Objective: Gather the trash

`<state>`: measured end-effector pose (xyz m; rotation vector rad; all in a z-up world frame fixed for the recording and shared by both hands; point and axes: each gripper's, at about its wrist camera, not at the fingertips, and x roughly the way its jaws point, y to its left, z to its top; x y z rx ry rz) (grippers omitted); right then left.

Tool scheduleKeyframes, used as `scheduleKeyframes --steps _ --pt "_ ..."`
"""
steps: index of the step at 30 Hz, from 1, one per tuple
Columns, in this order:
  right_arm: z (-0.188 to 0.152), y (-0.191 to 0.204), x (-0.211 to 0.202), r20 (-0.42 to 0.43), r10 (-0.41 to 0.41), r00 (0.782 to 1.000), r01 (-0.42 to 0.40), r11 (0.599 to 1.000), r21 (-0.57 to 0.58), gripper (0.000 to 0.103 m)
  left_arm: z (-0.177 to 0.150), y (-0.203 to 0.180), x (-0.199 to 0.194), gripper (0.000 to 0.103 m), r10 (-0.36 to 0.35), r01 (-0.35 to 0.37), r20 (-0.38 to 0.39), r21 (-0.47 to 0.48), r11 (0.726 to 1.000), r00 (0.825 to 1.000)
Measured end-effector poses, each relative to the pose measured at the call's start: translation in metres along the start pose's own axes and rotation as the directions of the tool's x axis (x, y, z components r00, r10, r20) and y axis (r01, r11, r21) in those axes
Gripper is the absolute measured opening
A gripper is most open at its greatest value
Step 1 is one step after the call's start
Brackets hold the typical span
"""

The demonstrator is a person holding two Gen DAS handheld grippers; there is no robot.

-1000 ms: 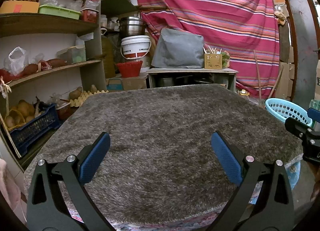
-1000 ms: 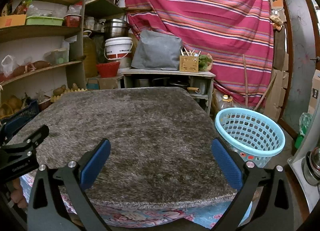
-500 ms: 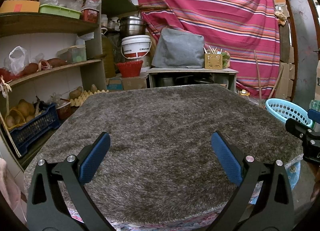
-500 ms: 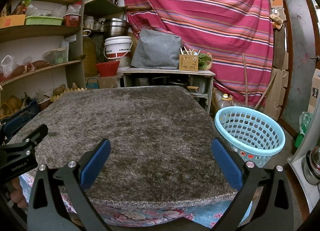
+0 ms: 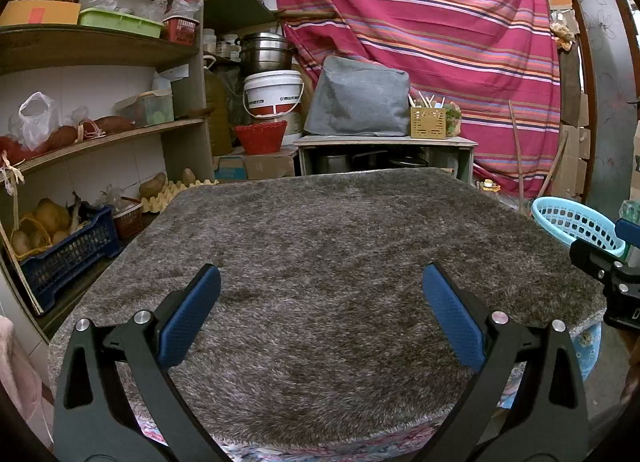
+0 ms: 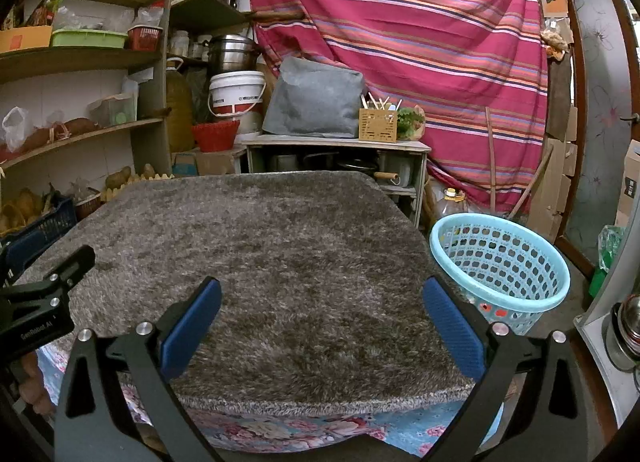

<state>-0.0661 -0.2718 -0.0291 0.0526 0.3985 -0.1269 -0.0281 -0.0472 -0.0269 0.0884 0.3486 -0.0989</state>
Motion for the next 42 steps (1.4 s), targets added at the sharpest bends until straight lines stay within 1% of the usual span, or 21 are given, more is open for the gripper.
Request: scheduleKeyframes --steps 42 --pt "-0.0016 -0.0038 0.0002 -0.002 -0.001 1.000 0.001 1.000 -0.012 0.099 -0.0024 0.0025 -0.0018 0.098 0.003 -0.003 -0.001 -0.002 1.000 1.000"
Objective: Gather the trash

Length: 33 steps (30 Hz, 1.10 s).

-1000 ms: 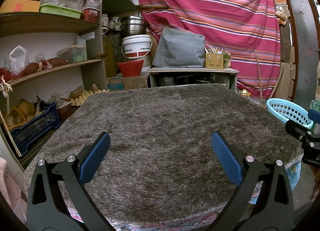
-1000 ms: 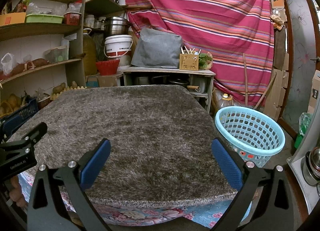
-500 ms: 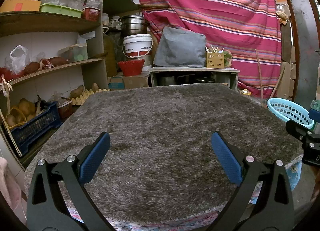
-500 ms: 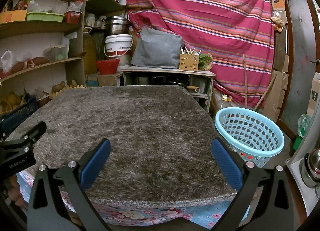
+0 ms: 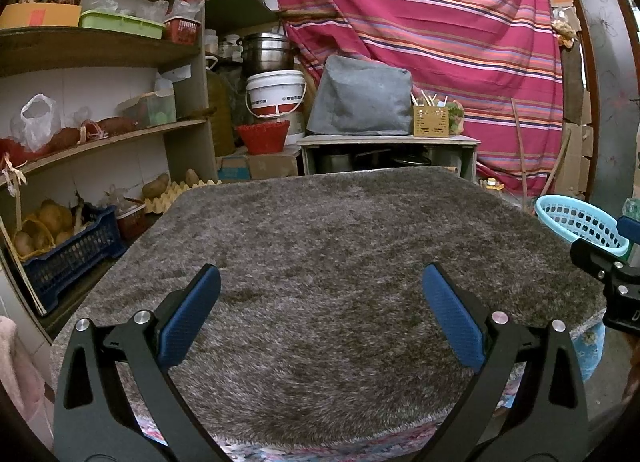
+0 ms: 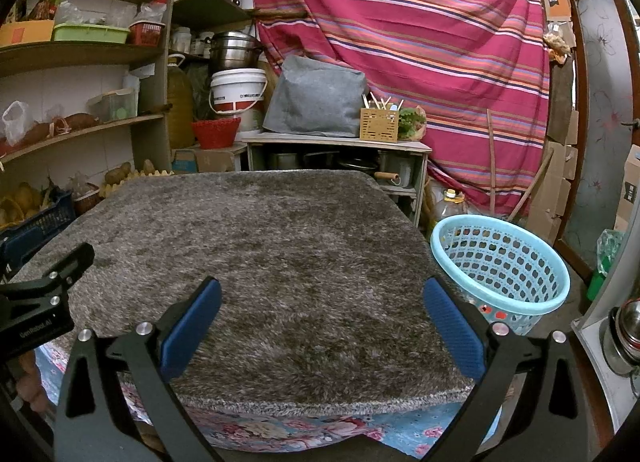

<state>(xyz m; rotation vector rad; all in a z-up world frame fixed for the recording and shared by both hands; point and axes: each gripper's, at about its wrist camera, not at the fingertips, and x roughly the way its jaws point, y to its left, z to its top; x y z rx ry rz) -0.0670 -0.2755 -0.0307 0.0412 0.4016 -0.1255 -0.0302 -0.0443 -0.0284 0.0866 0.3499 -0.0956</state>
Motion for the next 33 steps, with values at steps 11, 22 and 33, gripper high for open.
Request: scheduleKeyframes --steps 11,22,33 --pt "-0.0006 -0.0015 -0.0004 -0.001 0.002 1.000 -0.002 1.000 -0.005 0.099 0.0006 0.0008 -0.0007 0.098 0.004 -0.004 0.001 -0.002 1.000 1.000" --pt "-0.0006 -0.0007 0.0000 -0.001 0.003 1.000 -0.003 1.000 -0.007 0.099 0.0013 0.0031 -0.0021 0.098 0.006 -0.006 0.008 -0.001 1.000 1.000" --pt "-0.0005 -0.0012 0.0002 -0.002 0.004 1.000 -0.004 1.000 -0.009 0.099 0.0018 0.0040 -0.0023 0.098 0.007 -0.007 0.010 -0.001 1.000 1.000"
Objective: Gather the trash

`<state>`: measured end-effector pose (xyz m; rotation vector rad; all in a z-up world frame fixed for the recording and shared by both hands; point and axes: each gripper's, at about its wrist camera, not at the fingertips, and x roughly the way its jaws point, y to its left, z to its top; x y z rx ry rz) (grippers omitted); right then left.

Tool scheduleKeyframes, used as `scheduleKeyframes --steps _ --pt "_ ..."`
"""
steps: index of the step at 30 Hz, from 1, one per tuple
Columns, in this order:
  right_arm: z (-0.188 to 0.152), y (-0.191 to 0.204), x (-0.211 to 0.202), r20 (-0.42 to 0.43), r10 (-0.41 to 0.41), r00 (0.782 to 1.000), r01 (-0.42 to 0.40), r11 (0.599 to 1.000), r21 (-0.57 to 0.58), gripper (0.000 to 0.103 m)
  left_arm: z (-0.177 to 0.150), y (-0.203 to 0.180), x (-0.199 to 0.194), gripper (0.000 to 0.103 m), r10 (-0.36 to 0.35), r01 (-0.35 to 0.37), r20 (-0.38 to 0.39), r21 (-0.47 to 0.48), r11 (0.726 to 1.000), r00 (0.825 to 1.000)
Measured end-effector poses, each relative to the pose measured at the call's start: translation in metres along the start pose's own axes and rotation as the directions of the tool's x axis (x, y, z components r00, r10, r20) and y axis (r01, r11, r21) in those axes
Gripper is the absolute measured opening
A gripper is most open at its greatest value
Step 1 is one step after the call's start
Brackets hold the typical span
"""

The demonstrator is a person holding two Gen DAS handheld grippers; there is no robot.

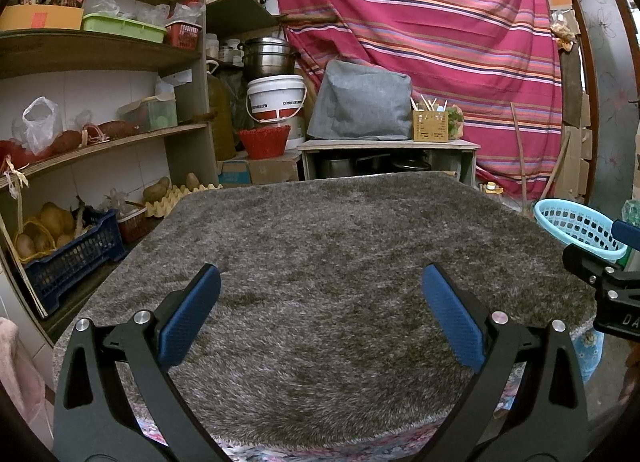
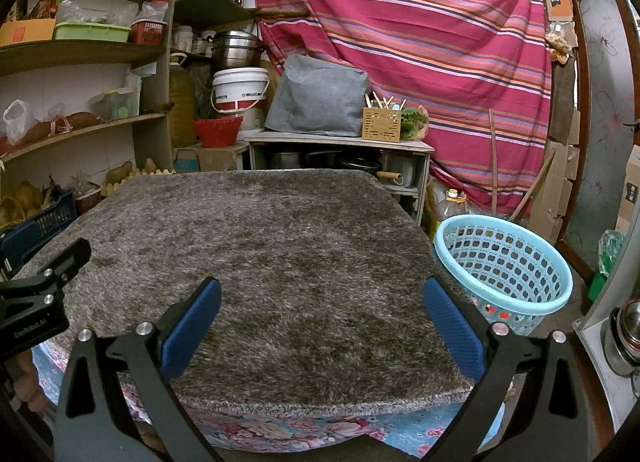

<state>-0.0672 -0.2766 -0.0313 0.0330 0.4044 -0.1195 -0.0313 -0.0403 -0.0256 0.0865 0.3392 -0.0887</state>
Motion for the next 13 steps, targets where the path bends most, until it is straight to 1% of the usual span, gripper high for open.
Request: scheduleKeyframes --steps 13 --pt "0.0004 0.0029 0.0011 0.000 0.000 1.000 0.000 1.000 -0.002 0.099 0.0063 0.0056 -0.0006 0.098 -0.007 0.007 -0.002 -0.007 1.000 1.000"
